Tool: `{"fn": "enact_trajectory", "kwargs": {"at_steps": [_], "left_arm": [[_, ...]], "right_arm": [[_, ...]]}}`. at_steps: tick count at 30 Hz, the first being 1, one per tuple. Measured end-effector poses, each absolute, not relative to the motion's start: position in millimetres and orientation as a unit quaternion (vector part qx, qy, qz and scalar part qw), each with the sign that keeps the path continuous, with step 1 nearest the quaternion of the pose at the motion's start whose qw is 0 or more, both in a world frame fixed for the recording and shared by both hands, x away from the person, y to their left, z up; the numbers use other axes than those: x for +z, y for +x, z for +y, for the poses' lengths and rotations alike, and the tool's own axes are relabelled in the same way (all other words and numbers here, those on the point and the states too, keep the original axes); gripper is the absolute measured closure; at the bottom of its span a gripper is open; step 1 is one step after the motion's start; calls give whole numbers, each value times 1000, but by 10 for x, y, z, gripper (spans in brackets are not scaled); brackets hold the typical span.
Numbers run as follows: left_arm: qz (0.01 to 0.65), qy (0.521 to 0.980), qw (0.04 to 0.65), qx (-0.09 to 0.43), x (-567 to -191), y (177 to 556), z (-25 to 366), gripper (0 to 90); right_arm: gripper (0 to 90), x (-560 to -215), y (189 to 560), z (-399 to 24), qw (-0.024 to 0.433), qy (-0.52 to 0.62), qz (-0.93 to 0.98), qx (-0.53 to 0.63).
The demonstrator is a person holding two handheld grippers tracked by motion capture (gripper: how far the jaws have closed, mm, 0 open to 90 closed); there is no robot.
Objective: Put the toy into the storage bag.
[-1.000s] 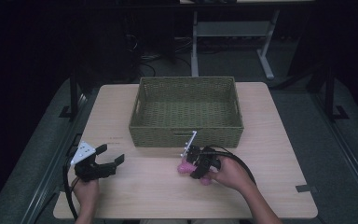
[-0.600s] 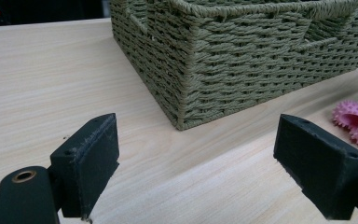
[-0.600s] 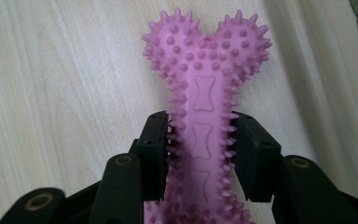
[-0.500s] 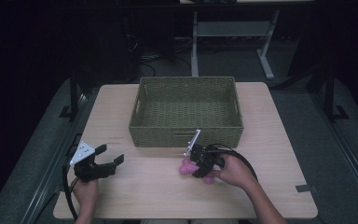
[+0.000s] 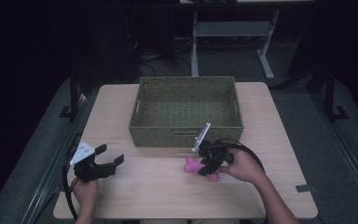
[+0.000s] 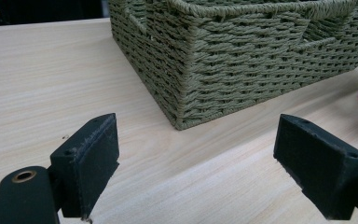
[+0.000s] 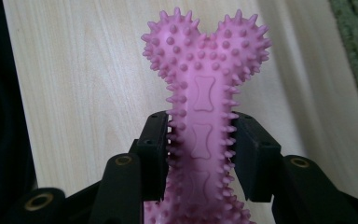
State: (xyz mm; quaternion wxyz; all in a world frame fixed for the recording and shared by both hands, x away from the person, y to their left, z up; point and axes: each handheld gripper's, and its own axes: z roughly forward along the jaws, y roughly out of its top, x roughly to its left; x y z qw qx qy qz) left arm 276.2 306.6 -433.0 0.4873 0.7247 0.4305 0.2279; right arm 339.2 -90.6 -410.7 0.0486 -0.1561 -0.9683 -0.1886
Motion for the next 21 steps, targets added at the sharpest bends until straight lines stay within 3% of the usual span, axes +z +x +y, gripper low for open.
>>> {"fn": "enact_trajectory", "kwargs": {"at_steps": [21], "left_arm": [[427,728,486,228,-4333,2768,3036,136]], "right_arm": [[583,-3660,3544,-1130,33,-134,-966,-221]]}}
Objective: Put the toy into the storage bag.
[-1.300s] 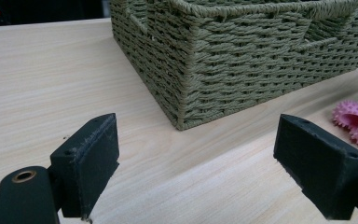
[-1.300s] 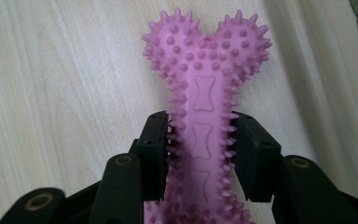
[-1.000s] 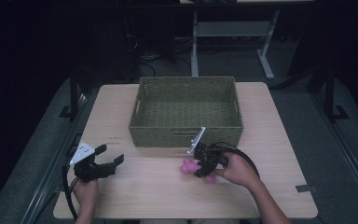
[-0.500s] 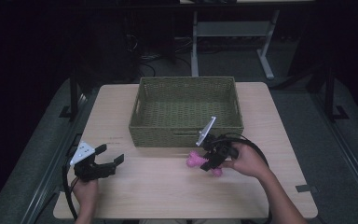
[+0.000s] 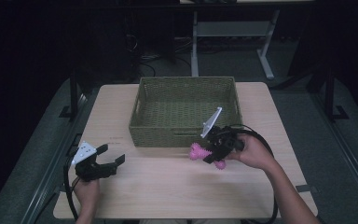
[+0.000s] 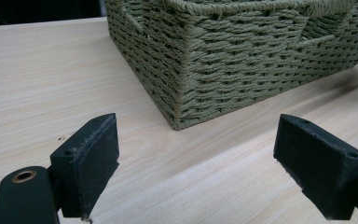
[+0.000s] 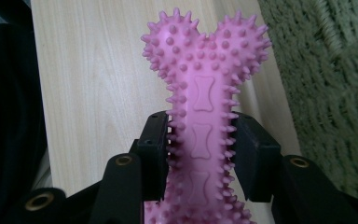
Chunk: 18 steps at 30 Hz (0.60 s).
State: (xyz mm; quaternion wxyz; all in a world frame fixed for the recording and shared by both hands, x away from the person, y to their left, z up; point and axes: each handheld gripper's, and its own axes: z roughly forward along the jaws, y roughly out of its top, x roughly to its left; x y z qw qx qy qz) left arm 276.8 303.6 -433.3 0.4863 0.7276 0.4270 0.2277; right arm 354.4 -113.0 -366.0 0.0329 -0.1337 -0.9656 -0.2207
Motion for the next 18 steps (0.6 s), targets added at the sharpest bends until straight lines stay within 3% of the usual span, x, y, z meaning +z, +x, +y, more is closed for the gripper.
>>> {"fn": "enact_trajectory", "kwargs": {"at_steps": [18], "left_arm": [[428,726,487,230,-4327,2767,3061,136]], "right_arm": [[583,-3300,3727,-1170,32,-119,-965,-232]]}}
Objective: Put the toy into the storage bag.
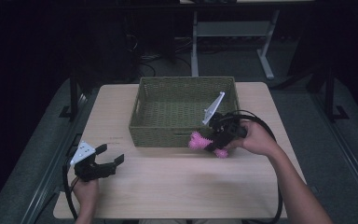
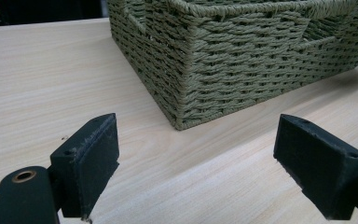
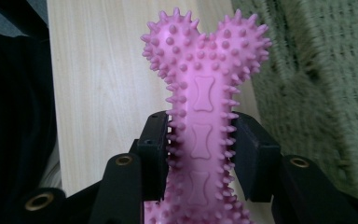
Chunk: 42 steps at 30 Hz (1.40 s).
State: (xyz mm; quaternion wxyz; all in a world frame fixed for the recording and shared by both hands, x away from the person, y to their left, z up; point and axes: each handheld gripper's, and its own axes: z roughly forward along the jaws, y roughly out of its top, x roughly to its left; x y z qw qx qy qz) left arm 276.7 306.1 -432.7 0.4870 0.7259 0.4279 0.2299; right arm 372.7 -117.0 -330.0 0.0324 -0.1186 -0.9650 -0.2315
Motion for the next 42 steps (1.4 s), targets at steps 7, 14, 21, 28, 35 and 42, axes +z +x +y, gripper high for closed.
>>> {"fn": "enact_trajectory", "kwargs": {"at_steps": [7,14,21,28,35,42], "left_arm": [[430,725,486,230,-4330,2773,3071,136],[431,723,489,231,-4331,2776,3077,136],[432,722,489,230,-4329,2773,3082,136],[434,720,490,230,-4333,2773,3096,136],[435,720,489,231,-4333,2777,3098,136],[432,723,487,231,-4336,2784,3093,136]], "right_arm": [[582,-3171,3836,-1179,30,-119,-965,-231],[582,-3034,3942,-1152,29,-114,-963,-241],[582,-2948,4062,-1123,25,-117,-964,-236],[583,-2879,4211,-1094,20,-120,-965,-234],[582,-2875,4360,-1065,21,-127,-966,-225],[582,-2899,4508,-1016,25,-134,-967,-215]]}}
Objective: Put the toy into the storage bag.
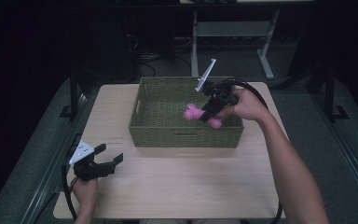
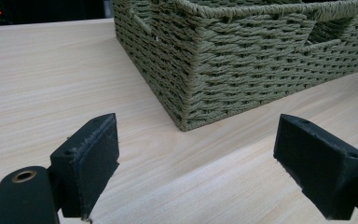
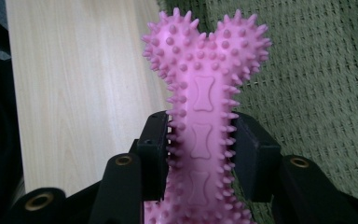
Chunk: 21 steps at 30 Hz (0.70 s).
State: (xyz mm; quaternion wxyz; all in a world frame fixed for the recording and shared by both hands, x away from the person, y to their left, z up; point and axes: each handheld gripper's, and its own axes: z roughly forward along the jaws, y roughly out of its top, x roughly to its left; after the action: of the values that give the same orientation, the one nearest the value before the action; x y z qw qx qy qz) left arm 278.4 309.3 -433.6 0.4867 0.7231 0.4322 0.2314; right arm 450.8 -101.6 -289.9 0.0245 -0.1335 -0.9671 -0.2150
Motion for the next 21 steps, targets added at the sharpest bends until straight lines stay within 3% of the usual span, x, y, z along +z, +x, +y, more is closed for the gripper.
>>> {"fn": "enact_trajectory", "kwargs": {"at_steps": [21], "left_arm": [[439,719,487,231,-4347,2791,3130,136]], "right_arm": [[582,-3175,4902,-1022,40,-165,-961,-218]]}}
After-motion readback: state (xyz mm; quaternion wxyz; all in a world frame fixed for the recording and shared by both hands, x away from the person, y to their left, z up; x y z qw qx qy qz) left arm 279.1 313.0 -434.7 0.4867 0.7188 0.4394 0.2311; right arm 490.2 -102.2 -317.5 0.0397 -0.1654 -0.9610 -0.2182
